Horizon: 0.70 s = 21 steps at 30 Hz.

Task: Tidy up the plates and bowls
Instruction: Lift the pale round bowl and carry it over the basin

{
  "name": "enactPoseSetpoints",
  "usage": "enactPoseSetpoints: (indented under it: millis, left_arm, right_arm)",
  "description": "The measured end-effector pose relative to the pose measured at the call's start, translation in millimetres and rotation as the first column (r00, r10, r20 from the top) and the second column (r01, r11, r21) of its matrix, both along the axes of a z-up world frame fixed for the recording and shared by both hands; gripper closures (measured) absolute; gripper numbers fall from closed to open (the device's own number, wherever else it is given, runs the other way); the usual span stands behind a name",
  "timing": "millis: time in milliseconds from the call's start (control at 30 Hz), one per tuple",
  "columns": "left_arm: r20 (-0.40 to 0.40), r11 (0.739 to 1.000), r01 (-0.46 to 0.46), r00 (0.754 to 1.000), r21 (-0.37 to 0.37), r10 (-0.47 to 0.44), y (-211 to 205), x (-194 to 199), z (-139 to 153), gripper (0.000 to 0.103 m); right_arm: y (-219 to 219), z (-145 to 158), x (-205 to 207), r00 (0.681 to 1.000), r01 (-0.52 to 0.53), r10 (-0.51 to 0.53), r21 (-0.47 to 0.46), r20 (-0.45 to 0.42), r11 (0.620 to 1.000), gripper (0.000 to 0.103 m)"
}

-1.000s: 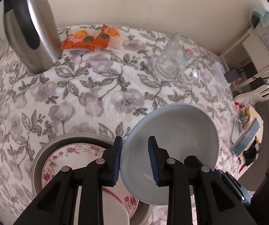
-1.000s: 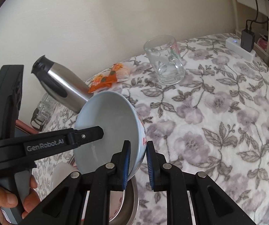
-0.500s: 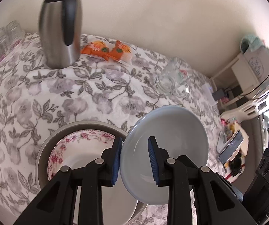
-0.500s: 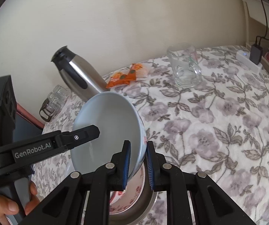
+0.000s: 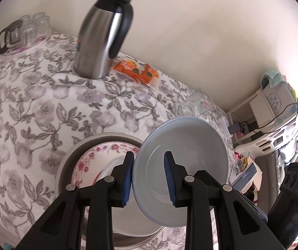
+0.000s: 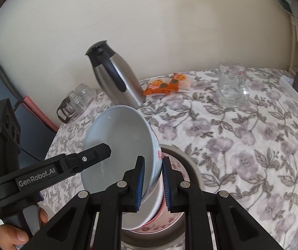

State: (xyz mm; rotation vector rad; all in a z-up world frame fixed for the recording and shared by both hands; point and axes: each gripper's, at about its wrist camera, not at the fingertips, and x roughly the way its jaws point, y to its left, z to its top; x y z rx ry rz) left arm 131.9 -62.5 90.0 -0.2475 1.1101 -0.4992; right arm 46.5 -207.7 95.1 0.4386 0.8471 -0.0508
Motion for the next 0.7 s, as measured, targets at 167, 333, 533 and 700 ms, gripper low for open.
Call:
enactPoseSetpoints:
  millis: [167, 333, 533, 700]
  left_arm:
    - [0.009, 0.999, -0.028, 1.000, -0.018, 0.028, 21, -6, 2, 0.074]
    - [0.022, 0.999, -0.038, 0.999, -0.015, 0.039, 32, -12, 3, 0.074]
    - [0.002, 1.000, -0.028, 1.000, -0.005, 0.028, 36, -18, -5, 0.074]
    - [-0.014, 1.000, -0.017, 1.000, 0.010, 0.017, 36, -22, -12, 0.074]
  right_arm:
    - [17, 2, 2, 1.000, -0.028, 0.028, -0.017, -0.002, 0.999, 0.085]
    - [30, 1, 1, 0.999, -0.041, 0.041, -0.047, -0.014, 0.998, 0.085]
    - [36, -8, -1, 0.998, -0.042, 0.039, -0.057, -0.053, 0.998, 0.085]
    - [36, -15, -4, 0.996, -0.039, 0.033, -0.063, -0.084, 0.997, 0.085]
